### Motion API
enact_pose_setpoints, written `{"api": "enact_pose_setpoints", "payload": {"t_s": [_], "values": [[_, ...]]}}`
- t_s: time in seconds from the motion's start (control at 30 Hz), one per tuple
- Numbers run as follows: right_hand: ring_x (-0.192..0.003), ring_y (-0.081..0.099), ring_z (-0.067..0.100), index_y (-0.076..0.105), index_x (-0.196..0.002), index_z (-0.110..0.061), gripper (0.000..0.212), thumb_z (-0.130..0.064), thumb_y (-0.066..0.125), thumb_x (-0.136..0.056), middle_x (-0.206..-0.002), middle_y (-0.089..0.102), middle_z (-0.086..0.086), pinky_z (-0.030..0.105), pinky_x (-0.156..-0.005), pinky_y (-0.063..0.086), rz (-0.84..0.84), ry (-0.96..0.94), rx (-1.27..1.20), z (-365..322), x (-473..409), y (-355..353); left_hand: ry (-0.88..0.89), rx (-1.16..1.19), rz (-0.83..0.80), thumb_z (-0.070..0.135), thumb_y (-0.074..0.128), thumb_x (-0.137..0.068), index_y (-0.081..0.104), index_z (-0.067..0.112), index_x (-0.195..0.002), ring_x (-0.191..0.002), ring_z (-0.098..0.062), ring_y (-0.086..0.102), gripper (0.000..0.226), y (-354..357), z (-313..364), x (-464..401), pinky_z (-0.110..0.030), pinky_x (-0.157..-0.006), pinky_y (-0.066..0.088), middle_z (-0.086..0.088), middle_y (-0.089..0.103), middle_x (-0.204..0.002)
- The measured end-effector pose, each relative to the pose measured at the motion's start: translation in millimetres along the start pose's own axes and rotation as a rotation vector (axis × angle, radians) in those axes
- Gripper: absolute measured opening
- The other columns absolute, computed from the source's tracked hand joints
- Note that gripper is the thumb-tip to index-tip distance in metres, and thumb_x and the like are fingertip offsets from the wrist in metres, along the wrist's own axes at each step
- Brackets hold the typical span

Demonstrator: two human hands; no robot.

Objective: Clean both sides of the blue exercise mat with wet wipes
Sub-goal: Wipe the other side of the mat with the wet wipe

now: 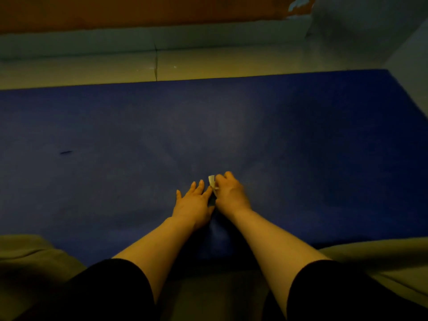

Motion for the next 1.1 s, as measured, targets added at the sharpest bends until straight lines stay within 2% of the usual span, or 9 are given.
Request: {"api": "enact_pose_setpoints", "payload": {"t_s": [0.1,0.23,0.43,0.67,0.8,0.87,0.97,1.03,1.1], "values": [[-0.094,0.053,0.037,0.058,-0.105,-0.004,0.019,-0.018,0.057,-0.092,-0.11,0.049,0.017,0.038,-0.072,0.039,0.106,0.102,0.037,30.6,0.1,-22.1,0.003,-0.006,-0.021,0.043,0.037,-0.102,0.004,0.024,-0.155,-0.149,-0.025,-0.005,0.065,-0.9,-0.5,7.8,-0.058,-0.116,0.0,-0.005,-0.006,-0.162],[-0.097,0.052,0.04,0.057,-0.109,-0.003,0.02,-0.017,0.051,-0.095,-0.114,0.048,0.02,0.04,-0.077,0.041,0.263,0.316,0.071,65.2,14.1,-51.9,-0.011,0.013,0.023,0.04,0.031,-0.104,0.004,0.024,-0.155,-0.149,-0.024,-0.005,0.06,3.6,2.6,20.5,-0.056,-0.118,-0.002,-0.004,-0.007,-0.162],[-0.093,0.051,0.038,0.053,-0.098,-0.005,0.013,-0.011,0.055,-0.087,-0.109,0.046,0.017,0.037,-0.068,0.034,-0.01,0.015,0.056,5.2,30.4,-4.7,-0.018,0.011,0.025,0.037,0.032,-0.104,0.007,0.023,-0.155,-0.149,-0.024,-0.003,0.058,12.0,6.0,32.3,-0.054,-0.117,-0.001,-0.006,-0.004,-0.162],[-0.096,0.053,0.04,0.056,-0.108,-0.002,0.022,-0.018,0.053,-0.094,-0.114,0.048,0.02,0.04,-0.08,0.043,0.207,0.322,0.117,61.9,44.9,-56.9,0.004,0.021,-0.007,0.037,0.03,-0.105,0.006,0.02,-0.155,-0.149,-0.026,-0.003,0.058,7.4,9.4,44.0,-0.056,-0.118,-0.001,-0.006,-0.004,-0.162],[-0.095,0.053,0.038,0.057,-0.102,-0.004,0.019,-0.02,0.054,-0.092,-0.111,0.049,0.018,0.038,-0.076,0.039,0.009,0.14,0.088,14.9,56.7,-23.9,-0.002,0.005,-0.017,0.038,0.032,-0.105,0.006,0.02,-0.155,-0.149,-0.026,-0.004,0.06,15.6,13.0,49.3,-0.056,-0.118,0.0,-0.007,-0.004,-0.162],[-0.094,0.053,0.037,0.057,-0.097,-0.004,0.015,-0.018,0.055,-0.091,-0.108,0.049,0.017,0.038,-0.076,0.039,-0.023,0.097,0.052,5.4,60.9,-14.9,-0.001,-0.001,-0.008,0.037,0.031,-0.105,0.006,0.02,-0.155,-0.149,-0.026,-0.004,0.059,18.2,14.5,52.4,-0.055,-0.117,0.0,-0.007,-0.004,-0.162],[-0.088,0.055,0.037,0.06,-0.09,-0.002,0.018,-0.021,0.059,-0.091,-0.101,0.05,0.018,0.033,-0.077,0.045,0.118,0.177,-0.004,31.2,65.8,-34.5,0.014,-0.001,0.001,0.037,0.03,-0.105,0.006,0.019,-0.155,-0.149,-0.026,-0.003,0.058,16.7,16.2,58.0,-0.055,-0.118,0.0,-0.006,-0.004,-0.162],[-0.086,0.055,0.041,0.061,-0.091,0.0,0.015,-0.015,0.06,-0.09,-0.101,0.049,0.021,0.043,-0.082,0.048,0.242,0.285,-0.035,60.3,73.5,-52.3,0.024,-0.004,0.01,0.037,0.029,-0.105,0.006,0.018,-0.155,-0.149,-0.026,-0.002,0.058,15.2,17.3,61.4,-0.055,-0.118,0.001,-0.007,-0.003,-0.162],[-0.09,0.054,0.042,0.06,-0.095,0.0,0.016,-0.015,0.056,-0.091,-0.105,0.048,0.021,0.043,-0.081,0.045,0.249,0.337,0.025,70.3,81.4,-57.6,0.026,-0.005,0.02,0.036,0.029,-0.105,0.007,0.018,-0.155,-0.149,-0.027,-0.002,0.057,15.3,18.1,63.5,-0.055,-0.118,0.001,-0.007,-0.002,-0.162]]}}
Point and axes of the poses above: each hand's wrist, its own x-axis away from the middle knuckle, its own y-axis out of the palm, z = x × y, the point moved 6 cm from there along -x, towards the middle knuckle
